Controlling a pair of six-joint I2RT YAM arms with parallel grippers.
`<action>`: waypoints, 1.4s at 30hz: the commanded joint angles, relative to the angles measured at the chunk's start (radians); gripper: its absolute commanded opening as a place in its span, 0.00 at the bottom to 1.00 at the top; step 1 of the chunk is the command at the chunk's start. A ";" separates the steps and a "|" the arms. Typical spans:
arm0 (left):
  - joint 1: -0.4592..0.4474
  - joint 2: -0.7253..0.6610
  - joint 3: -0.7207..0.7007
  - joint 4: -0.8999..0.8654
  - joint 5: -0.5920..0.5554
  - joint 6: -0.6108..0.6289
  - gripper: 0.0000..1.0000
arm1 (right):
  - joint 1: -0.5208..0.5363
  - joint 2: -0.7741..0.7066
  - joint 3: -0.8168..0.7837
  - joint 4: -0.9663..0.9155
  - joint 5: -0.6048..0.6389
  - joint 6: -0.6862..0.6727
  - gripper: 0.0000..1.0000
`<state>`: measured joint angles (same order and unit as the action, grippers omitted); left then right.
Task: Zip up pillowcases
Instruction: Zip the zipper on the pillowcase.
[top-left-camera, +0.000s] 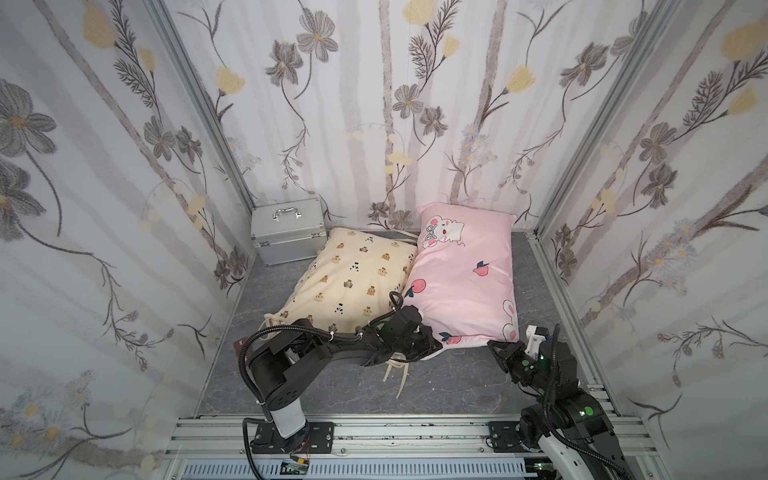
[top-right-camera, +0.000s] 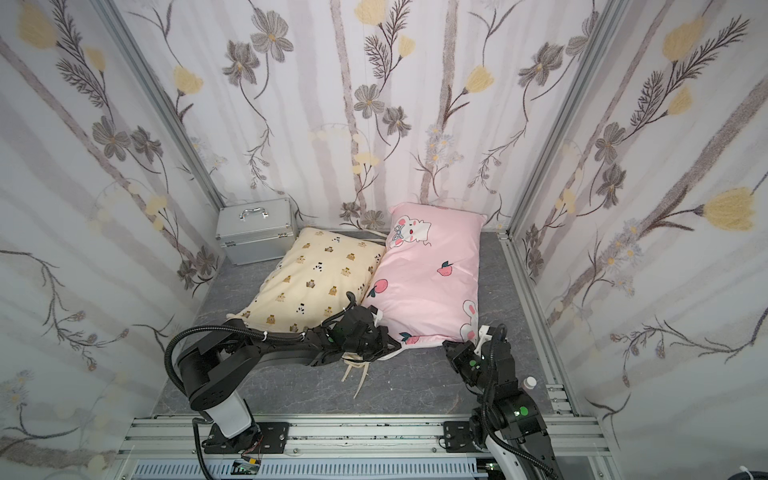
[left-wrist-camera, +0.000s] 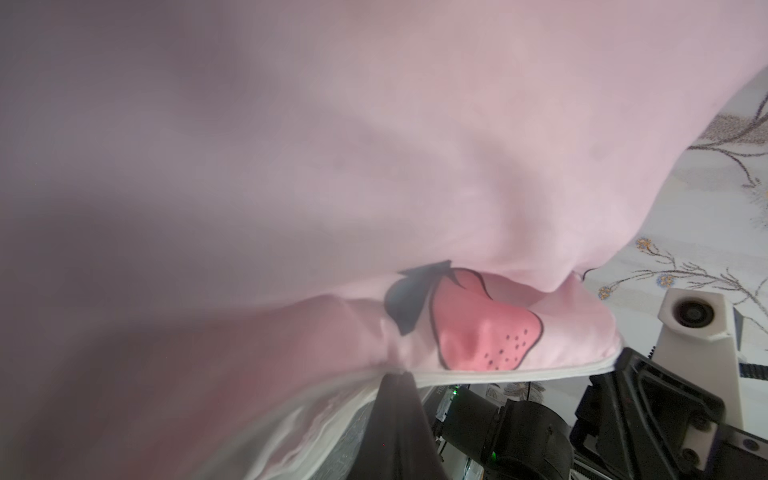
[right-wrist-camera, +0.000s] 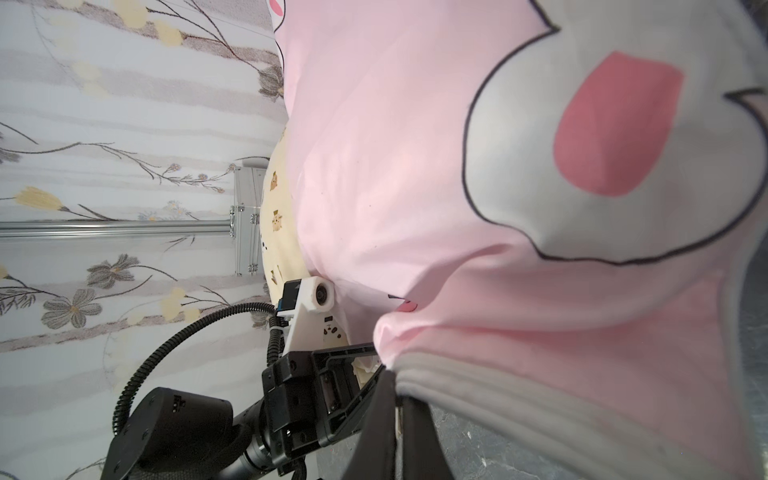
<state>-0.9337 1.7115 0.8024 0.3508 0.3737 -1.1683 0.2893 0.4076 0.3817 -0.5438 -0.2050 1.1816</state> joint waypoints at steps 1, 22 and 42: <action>0.030 -0.042 -0.029 -0.116 -0.046 0.080 0.00 | -0.006 0.019 0.073 -0.035 0.081 -0.067 0.00; 0.086 -0.183 -0.044 -0.320 -0.077 0.194 0.00 | 0.286 0.340 0.219 -0.020 0.140 -0.149 0.44; 0.020 -0.172 -0.003 -0.246 -0.070 0.123 0.00 | 0.549 0.619 -0.169 0.801 0.228 0.364 0.68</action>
<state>-0.9112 1.5486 0.8005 0.0734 0.3080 -1.0355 0.8436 1.0103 0.2279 0.1509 -0.0296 1.4738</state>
